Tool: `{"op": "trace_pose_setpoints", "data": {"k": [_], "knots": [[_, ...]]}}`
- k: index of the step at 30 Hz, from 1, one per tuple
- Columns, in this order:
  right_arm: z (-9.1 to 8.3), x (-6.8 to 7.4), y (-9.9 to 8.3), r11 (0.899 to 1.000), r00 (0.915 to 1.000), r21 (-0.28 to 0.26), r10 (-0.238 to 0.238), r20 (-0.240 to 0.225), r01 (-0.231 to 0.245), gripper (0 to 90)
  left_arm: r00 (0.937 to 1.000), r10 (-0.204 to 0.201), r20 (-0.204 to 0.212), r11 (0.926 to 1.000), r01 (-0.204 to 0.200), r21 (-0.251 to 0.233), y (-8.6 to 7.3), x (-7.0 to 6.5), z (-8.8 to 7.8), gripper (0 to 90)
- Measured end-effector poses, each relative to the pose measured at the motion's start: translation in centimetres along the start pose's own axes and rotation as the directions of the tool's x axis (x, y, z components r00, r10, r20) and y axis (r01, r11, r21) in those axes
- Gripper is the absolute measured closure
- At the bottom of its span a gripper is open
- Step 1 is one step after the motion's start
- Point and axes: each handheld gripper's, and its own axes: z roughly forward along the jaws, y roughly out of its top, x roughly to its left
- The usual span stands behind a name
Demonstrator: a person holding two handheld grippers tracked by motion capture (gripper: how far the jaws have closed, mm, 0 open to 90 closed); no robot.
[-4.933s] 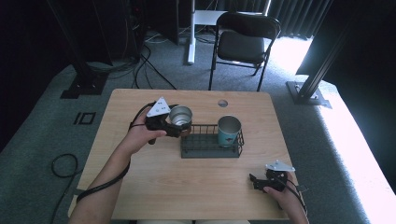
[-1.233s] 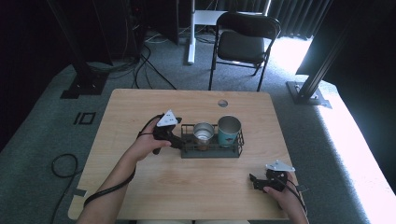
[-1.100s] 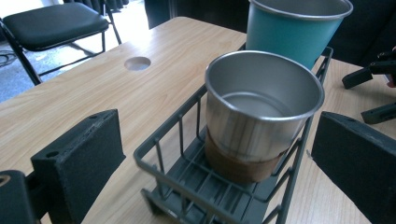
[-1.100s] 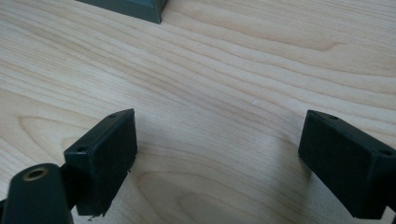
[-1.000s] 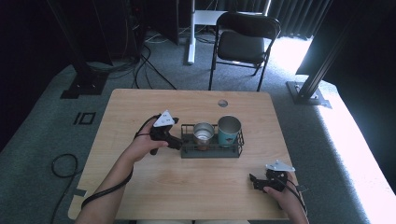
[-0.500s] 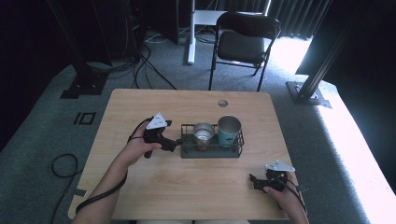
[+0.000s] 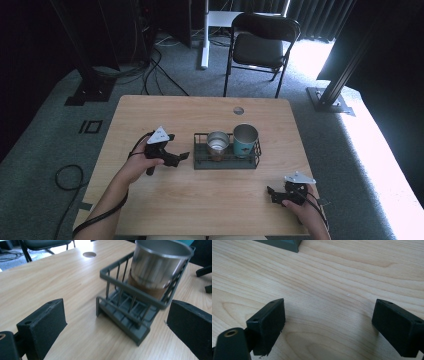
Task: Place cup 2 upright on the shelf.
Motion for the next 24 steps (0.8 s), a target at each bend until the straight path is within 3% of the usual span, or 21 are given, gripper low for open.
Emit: {"op": "trace_pose_setpoints", "data": {"k": [13, 20, 24], "knots": [[0.0, 0.0, 0.0, 1.0, 1.0, 0.0, 0.0, 0.0, 0.0, 11.1, 0.9991, -0.034, -0.025, 0.9991, 0.035, 0.024, -3.1, 0.1, -1.1, 2.8], [0.0, 0.0, 0.0, 1.0, 1.0, 0.0, 0.0, 0.0, 0.0, 11.1, 0.9988, -0.021, -0.044, 0.9987, 0.023, 0.045, -4.8, 0.1, -2.3, 2.8], [0.0, 0.0, 0.0, 1.0, 1.0, 0.0, 0.0, 0.0, 0.0, 11.1, 0.9983, -0.033, -0.047, 0.9982, 0.036, 0.049, -5.6, 0.2, -2.9, 2.8]]}}
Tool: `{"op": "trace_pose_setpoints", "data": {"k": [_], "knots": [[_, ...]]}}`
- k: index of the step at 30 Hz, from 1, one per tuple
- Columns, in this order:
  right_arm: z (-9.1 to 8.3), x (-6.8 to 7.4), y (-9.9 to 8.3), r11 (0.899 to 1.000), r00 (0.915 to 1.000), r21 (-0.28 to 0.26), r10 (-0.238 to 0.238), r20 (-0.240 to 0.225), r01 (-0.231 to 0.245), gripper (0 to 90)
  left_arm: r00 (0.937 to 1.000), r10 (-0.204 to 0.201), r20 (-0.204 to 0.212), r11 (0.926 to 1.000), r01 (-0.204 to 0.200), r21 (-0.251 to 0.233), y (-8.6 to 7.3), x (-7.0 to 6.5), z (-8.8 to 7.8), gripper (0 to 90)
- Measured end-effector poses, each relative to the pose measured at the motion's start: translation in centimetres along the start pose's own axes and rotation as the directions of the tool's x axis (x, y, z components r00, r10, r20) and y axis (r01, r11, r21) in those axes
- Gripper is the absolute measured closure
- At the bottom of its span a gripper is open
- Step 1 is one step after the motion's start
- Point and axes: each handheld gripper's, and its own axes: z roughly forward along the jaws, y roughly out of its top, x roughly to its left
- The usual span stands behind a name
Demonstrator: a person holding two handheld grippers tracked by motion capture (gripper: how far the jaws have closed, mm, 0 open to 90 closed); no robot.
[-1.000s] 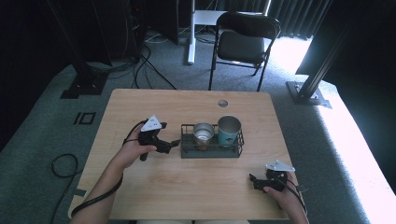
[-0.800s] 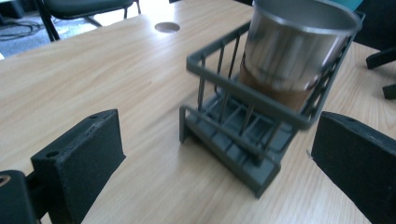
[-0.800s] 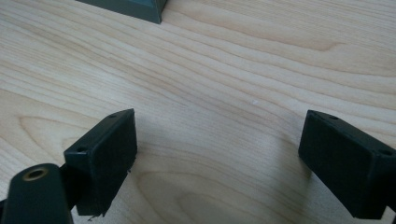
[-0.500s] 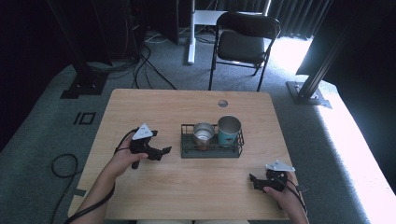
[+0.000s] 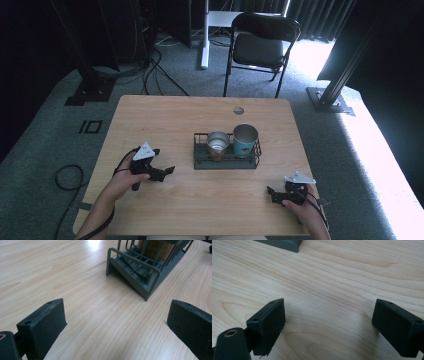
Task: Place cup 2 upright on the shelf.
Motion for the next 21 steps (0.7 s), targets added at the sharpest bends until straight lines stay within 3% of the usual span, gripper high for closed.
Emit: {"op": "trace_pose_setpoints", "data": {"k": [11, 17, 18, 21], "knots": [[0.0, 0.0, 0.0, 1.0, 1.0, 0.0, -0.001, 0.0, 0.001, 11.1, 0.9995, 0.004, -0.03, 0.9995, -0.003, 0.031, -1.9, -0.5, -1.1, 2.8], [0.0, 0.0, 0.0, 1.0, 1.0, 0.0, -0.001, 0.0, 0.001, 11.0, 0.9986, -0.025, -0.046, 0.9991, 0.026, 0.034, -3.0, -0.5, -2.0, 2.8], [0.0, 0.0, 0.0, 1.0, 1.0, 0.0, -0.001, 0.0, 0.001, 11.0, 0.9964, -0.033, -0.077, 0.9982, 0.037, 0.047, -3.4, -0.4, -2.3, 2.8], [0.0, 0.0, 0.0, 1.0, 1.0, 0.0, -0.001, 0.0, 0.001, 11.0, 0.9944, -0.04, -0.098, 0.9974, 0.046, 0.056, -3.8, -0.3, -2.6, 2.8]]}}
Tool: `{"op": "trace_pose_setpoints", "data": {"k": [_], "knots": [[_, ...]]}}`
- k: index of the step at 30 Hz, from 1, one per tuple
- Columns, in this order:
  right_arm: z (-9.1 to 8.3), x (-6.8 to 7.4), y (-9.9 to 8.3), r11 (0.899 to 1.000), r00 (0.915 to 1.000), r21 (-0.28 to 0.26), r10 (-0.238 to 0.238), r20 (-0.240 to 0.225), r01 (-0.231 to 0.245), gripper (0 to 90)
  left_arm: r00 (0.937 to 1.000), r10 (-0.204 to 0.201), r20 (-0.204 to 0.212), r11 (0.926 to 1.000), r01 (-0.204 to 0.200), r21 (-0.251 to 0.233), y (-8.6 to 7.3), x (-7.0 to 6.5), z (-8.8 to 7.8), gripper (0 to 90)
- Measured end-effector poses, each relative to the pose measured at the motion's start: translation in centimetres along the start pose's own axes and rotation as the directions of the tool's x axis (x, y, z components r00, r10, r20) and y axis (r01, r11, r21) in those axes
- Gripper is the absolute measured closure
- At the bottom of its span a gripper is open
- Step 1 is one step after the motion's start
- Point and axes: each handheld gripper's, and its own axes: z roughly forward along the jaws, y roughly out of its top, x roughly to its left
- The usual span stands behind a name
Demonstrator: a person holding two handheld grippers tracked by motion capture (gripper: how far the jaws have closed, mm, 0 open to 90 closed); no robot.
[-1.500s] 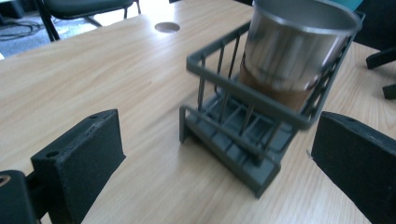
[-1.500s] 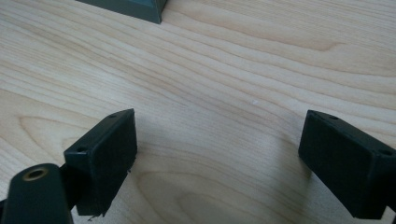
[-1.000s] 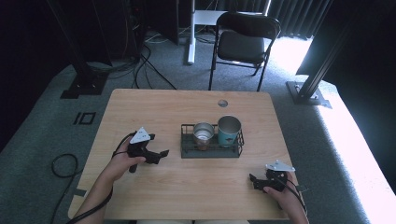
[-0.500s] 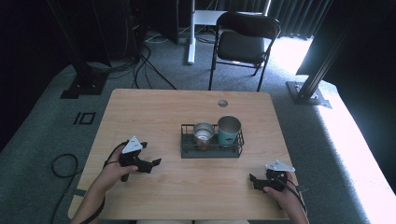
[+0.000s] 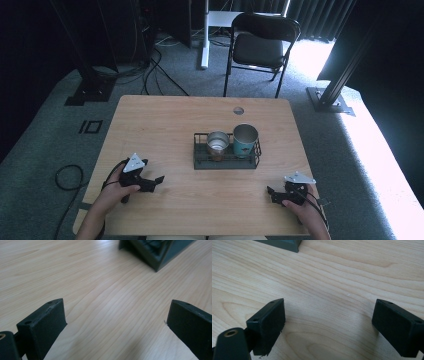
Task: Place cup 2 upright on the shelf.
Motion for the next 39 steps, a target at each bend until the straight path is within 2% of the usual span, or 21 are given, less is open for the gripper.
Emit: {"op": "trace_pose_setpoints", "data": {"k": [1, 3, 7, 13, 14, 17, 20, 22, 24, 25, 26, 27, 29, 30, 31, 32, 33, 36, 37, 38, 39], "knots": [[0.0, 0.0, 0.0, 1.0, 1.0, 0.0, 0.0, 0.0, 0.0, 11.1, 0.9995, -0.01, -0.028, 0.9998, 0.011, 0.019, -0.3, 0.1, -0.3, 2.8], [0.0, 0.0, 0.0, 1.0, 1.0, 0.0, 0.0, 0.0, 0.0, 11.0, 0.9991, -0.01, -0.04, 0.9995, 0.011, 0.029, -0.5, 0.1, -0.5, 2.8], [0.0, 0.0, 0.0, 1.0, 1.0, 0.0, 0.0, 0.0, 0.0, 11.1, 0.9942, -0.051, -0.095, 0.9971, 0.056, 0.051, -1.1, 0.6, -1.1, 2.8], [0.0, 0.0, 0.0, 1.0, 1.0, 0.0, -0.001, 0.0, 0.001, 11.0, 0.9882, -0.081, -0.13, 0.9943, 0.089, 0.058, -1.6, 1.0, -1.5, 2.8], [0.0, 0.0, 0.0, 1.0, 1.0, 0.0, -0.001, 0.0, 0.001, 11.0, 0.9844, -0.099, -0.145, 0.9921, 0.109, 0.062, -1.9, 1.2, -1.7, 2.8], [0.0, 0.0, 0.0, 1.0, 1.0, 0.0, -0.001, 0.0, 0.001, 11.0, 0.9787, -0.113, -0.171, 0.9896, 0.126, 0.069, -2.3, 1.5, -1.9, 2.8], [0.0, 0.0, 0.0, 1.0, 1.0, 0.0, -0.001, 0.0, 0.001, 11.1, 0.9719, -0.153, -0.178, 0.9845, 0.166, 0.057, -2.4, 1.6, -2.3, 2.8], [0.0, 0.0, 0.0, 1.0, 1.0, 0.0, 0.0, 0.0, 0.0, 11.0, 0.9626, -0.182, -0.2, 0.9795, 0.196, 0.049, -2.5, 1.7, -2.5, 2.8], [0.0, 0.0, 0.0, 1.0, 1.0, 0.0, -0.001, 0.0, 0.001, 11.0, 0.9535, -0.192, -0.232, 0.9768, 0.209, 0.048, -2.6, 1.9, -2.8, 2.8], [0.0, 0.0, 0.0, 1.0, 1.0, 0.0, 0.0, 0.0, 0.0, 11.0, 0.9427, -0.212, -0.257, 0.9718, 0.231, 0.046, -2.7, 2.1, -2.9, 2.8], [0.0, 0.0, 0.0, 1.0, 1.0, 0.0, 0.0, 0.0, 0.0, 11.0, 0.9427, -0.212, -0.257, 0.9718, 0.231, 0.046, -2.7, 2.1, -2.9, 2.8], [0.0, 0.0, 0.0, 1.0, 1.0, 0.0, 0.0, 0.0, 0.0, 11.0, 0.93, -0.221, -0.294, 0.9678, 0.246, 0.052, -2.9, 2.4, -3.1, 2.8], [0.0, 0.0, 0.0, 1.0, 1.0, 0.0, -0.001, 0.0, 0.001, 11.1, 0.9191, -0.229, -0.321, 0.9635, 0.261, 0.06, -3.2, 2.6, -3.2, 2.8], [0.0, 0.0, 0.0, 1.0, 1.0, 0.0, -0.001, 0.0, 0.001, 11.1, 0.9191, -0.229, -0.321, 0.9635, 0.261, 0.06, -3.2, 2.6, -3.2, 2.8], [0.0, 0.0, 0.0, 1.0, 1.0, 0.0, 0.0, 0.0, 0.0, 11.0, 0.9085, -0.242, -0.341, 0.9585, 0.278, 0.062, -3.4, 2.7, -3.3, 2.8], [0.0, 0.0, 0.0, 1.0, 1.0, 0.0, 0.0, 0.0, 0.0, 11.0, 0.9085, -0.242, -0.341, 0.9585, 0.278, 0.062, -3.4, 2.7, -3.3, 2.8], [0.0, 0.0, 0.0, 1.0, 1.0, 0.0, 0.0, 0.0, 0.0, 11.0, 0.8971, -0.25, -0.364, 0.9524, 0.296, 0.074, -3.6, 2.9, -3.3, 2.8], [0.0, 0.0, 0.0, 1.0, 1.0, 0.0, 0.0, 0.0, 0.0, 11.0, 0.8928, -0.237, -0.383, 0.9539, 0.289, 0.083, -3.7, 3.1, -3.4, 2.8], [0.0, 0.0, 0.0, 1.0, 1.0, 0.0, 0.0, 0.0, 0.0, 11.0, 0.8821, -0.255, -0.396, 0.9495, 0.306, 0.07, -3.8, 3.3, -3.6, 2.8], [0.0, 0.0, 0.0, 1.0, 1.0, 0.0, 0.0, 0.0, 0.0, 11.0, 0.8821, -0.255, -0.396, 0.9495, 0.306, 0.07, -3.8, 3.3, -3.6, 2.9], [0.0, 0.0, 0.0, 1.0, 1.0, 0.001, -0.001, 0.0, 0.001, 11.0, 0.8746, -0.262, -0.408, 0.9453, 0.318, 0.073, -3.8, 3.4, -3.7, 2.8]]}}
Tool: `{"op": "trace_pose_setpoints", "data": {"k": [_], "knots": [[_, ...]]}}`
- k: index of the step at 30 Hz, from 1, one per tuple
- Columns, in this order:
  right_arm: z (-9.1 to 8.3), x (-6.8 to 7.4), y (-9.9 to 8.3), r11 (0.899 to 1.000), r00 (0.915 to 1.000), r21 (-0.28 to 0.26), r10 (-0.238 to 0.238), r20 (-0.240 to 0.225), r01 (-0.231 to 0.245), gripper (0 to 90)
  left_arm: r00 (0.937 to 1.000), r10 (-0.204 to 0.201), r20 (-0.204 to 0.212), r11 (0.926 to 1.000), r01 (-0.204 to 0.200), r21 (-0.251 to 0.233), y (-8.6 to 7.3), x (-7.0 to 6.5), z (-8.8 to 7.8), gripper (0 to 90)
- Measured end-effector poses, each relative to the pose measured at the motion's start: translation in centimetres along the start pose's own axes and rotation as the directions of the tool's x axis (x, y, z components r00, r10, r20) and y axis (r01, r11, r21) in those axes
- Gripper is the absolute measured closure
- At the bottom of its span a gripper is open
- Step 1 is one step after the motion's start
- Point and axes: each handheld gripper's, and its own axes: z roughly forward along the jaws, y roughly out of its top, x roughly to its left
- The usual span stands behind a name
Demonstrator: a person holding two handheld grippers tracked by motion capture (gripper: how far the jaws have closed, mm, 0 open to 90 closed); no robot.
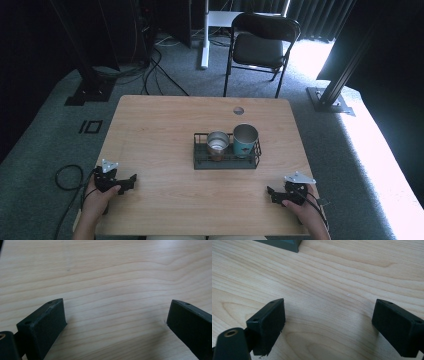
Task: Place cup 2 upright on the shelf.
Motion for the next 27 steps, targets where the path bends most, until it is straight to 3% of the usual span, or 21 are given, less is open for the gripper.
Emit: {"op": "trace_pose_setpoints", "data": {"k": [6, 10, 22, 27], "knots": [[0.0, 0.0, 0.0, 1.0, 1.0, 0.0, 0.0, 0.0, 0.0, 11.1, 0.9958, -0.061, -0.069, 0.9974, 0.063, 0.033, -0.2, 0.7, -0.3, 2.8], [0.0, 0.0, 0.0, 1.0, 1.0, -0.001, 0.0, 0.0, 0.0, 11.0, 0.9901, -0.087, -0.11, 0.9959, 0.089, 0.015, -0.4, 0.8, -0.3, 2.8], [0.0, 0.0, 0.0, 1.0, 1.0, -0.001, 0.0, 0.0, 0.0, 11.0, 0.9785, -0.136, -0.155, 0.9903, 0.139, 0.006, -0.4, -0.3, -0.2, 2.8], [0.0, 0.0, 0.0, 1.0, 1.0, -0.001, 0.0, 0.0, 0.0, 11.0, 0.9798, -0.131, -0.151, 0.991, 0.134, 0.007, -0.4, -0.5, -0.2, 2.8]]}}
